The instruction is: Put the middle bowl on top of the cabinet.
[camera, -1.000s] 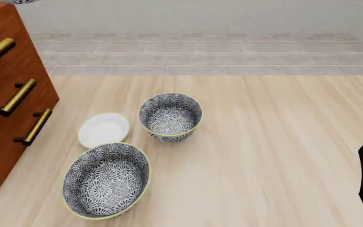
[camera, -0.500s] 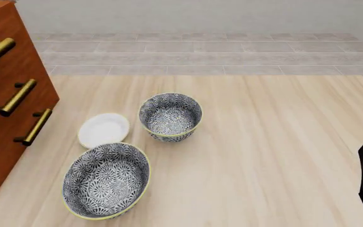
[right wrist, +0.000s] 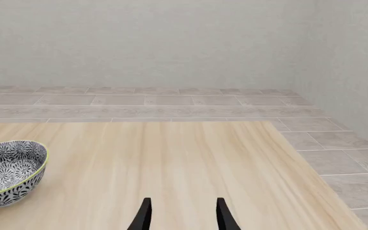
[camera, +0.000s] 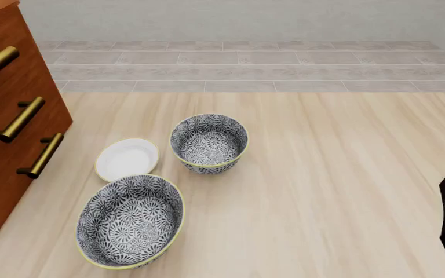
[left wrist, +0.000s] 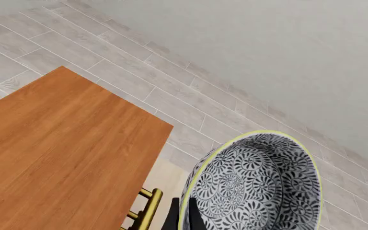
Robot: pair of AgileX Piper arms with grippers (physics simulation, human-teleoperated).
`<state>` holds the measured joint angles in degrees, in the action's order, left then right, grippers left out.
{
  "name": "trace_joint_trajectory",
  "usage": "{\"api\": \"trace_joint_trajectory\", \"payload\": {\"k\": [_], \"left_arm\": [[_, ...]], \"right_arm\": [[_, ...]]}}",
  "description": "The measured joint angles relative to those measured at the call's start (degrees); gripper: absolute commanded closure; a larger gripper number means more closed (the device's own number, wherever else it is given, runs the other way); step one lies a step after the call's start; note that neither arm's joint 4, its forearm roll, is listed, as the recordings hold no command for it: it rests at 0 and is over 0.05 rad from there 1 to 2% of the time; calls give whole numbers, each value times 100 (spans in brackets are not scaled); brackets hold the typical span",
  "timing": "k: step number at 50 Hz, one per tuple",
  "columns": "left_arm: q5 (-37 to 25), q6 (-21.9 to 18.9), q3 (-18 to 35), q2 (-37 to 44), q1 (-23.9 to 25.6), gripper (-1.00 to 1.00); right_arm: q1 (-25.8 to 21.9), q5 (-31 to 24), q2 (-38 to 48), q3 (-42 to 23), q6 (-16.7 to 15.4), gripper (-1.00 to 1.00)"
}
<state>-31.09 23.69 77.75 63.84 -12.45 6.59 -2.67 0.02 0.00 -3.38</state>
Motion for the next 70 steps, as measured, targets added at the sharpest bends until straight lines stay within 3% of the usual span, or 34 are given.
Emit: {"api": "trace_joint_trajectory", "payload": {"k": [43, 70], "left_arm": [[-8, 363, 393, 685, -1123, 100], [-317, 506, 454, 801, -1546, 100]], "right_arm": [[-13, -14, 0, 0, -17, -100], [-1, -2, 0, 0, -10, -100]]}}
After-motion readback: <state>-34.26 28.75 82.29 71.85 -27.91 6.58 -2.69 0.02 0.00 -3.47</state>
